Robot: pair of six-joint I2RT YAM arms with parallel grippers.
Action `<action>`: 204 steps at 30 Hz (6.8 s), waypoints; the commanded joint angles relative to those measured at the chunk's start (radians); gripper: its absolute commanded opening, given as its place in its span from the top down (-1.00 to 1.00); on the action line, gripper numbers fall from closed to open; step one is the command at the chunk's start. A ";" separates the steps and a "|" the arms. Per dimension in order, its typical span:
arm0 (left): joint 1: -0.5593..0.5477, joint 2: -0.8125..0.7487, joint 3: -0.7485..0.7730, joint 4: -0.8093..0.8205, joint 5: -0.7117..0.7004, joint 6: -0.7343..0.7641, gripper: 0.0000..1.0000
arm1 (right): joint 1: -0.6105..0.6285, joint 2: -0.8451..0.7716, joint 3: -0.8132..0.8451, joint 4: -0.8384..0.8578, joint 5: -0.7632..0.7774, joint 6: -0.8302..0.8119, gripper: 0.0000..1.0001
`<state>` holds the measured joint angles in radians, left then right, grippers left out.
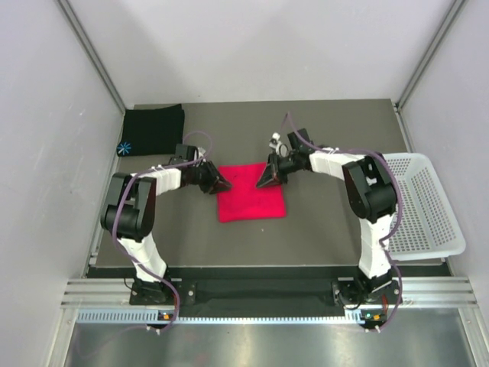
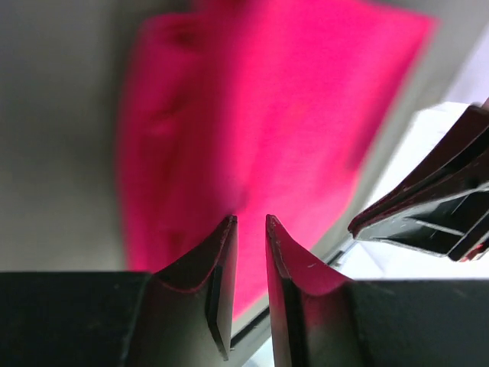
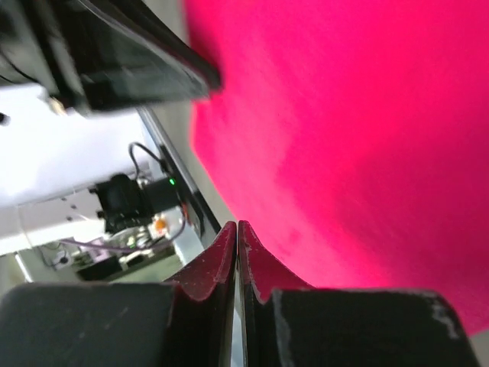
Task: Fold and stack the t-shirts
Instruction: Fold the tshirt, then neatly place the folded tshirt to the corner
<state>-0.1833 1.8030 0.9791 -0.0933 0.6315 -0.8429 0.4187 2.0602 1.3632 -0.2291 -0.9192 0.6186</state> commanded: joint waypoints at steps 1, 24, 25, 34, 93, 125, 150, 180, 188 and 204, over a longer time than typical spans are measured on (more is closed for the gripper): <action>0.028 0.018 -0.026 -0.014 -0.047 0.091 0.47 | -0.040 0.005 -0.097 0.057 -0.018 -0.015 0.93; -0.067 -0.167 -0.315 0.118 0.014 -0.084 0.42 | 0.166 0.023 -0.073 -0.001 -0.063 -0.034 0.92; -0.056 -0.144 -0.316 0.109 0.007 -0.061 0.45 | 0.167 0.040 -0.078 0.000 -0.069 -0.045 0.93; -0.027 -0.158 -0.344 -0.103 -0.099 0.080 0.47 | 0.022 -0.014 -0.304 -0.082 0.006 -0.226 0.92; -0.062 -0.044 0.311 -0.254 -0.547 0.565 1.00 | -0.087 -0.663 -0.440 -0.386 0.128 -0.324 0.79; -0.016 0.213 1.049 -0.453 -1.211 1.005 1.00 | -0.086 -0.460 -0.239 -0.567 0.217 -0.396 0.79; 0.070 0.154 1.087 -0.379 -1.190 1.205 1.00 | -0.084 -0.393 -0.179 -0.578 0.201 -0.398 0.81; 0.159 0.279 1.099 -0.284 -1.124 1.228 1.00 | -0.090 -0.373 -0.180 -0.579 0.224 -0.382 0.81; 0.176 0.320 1.122 -0.258 -1.127 1.226 1.00 | -0.089 -0.356 -0.168 -0.575 0.226 -0.356 0.82; 0.274 0.495 1.254 -0.264 -1.076 1.176 1.00 | -0.086 -0.261 -0.055 -0.579 0.241 -0.286 0.82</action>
<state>0.0788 2.2803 2.1670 -0.4290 -0.4622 0.3569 0.3309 1.7836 1.2541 -0.8146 -0.6811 0.3069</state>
